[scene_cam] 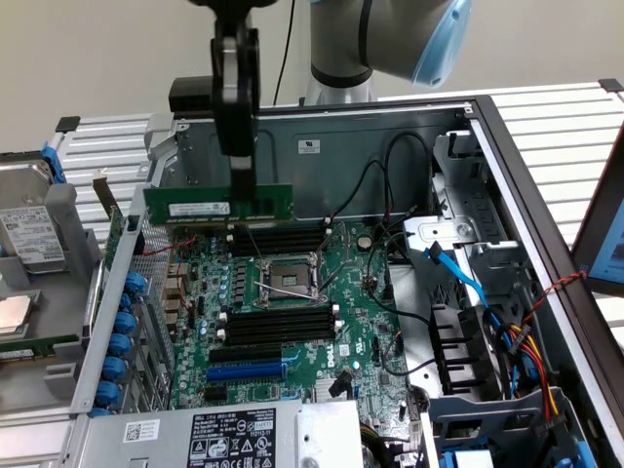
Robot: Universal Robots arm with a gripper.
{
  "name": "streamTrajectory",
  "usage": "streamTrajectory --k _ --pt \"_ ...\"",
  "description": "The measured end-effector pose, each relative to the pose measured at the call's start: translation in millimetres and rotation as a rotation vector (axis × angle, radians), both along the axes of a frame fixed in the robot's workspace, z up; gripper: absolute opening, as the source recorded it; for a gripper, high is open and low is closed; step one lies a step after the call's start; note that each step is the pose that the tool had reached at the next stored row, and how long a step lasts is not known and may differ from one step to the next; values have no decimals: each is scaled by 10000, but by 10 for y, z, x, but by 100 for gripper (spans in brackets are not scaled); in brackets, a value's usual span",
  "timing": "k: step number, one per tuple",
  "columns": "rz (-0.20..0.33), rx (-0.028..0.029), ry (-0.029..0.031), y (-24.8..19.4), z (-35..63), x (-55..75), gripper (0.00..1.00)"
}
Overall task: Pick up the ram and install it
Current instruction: 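Pick up the ram and move it above insertion slot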
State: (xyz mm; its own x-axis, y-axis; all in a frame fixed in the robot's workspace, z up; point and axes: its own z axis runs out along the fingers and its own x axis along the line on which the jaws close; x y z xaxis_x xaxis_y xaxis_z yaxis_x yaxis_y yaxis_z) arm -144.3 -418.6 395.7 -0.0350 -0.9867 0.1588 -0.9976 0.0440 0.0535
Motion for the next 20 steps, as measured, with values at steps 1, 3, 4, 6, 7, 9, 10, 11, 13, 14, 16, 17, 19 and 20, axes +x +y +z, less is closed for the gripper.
streamTrajectory --k 1,3,4,6,7,9,10,11,13,14,16,17,19,20 --pt "0 4 1 22 -1 19 12" --pt "0 8 1 68 -5 61 12" --pt "0 9 1 84 -6 93 12" --pt "-1 8 1 106 -6 168 12" --pt "-1 8 1 118 -6 203 12" --pt "1 8 -1 158 -8 260 12" --pt "0 9 1 183 -8 277 12" --pt "-2 14 1 206 -9 292 12" --pt "0 74 0 244 -13 318 12" --pt "1 146 -1 255 -15 326 12" --pt "0 352 -8 275 -17 341 12" --pt "0 481 -13 282 -19 347 12" --pt "-1 809 -15 287 -18 359 12" --pt "0 913 -17 287 -18 360 12"
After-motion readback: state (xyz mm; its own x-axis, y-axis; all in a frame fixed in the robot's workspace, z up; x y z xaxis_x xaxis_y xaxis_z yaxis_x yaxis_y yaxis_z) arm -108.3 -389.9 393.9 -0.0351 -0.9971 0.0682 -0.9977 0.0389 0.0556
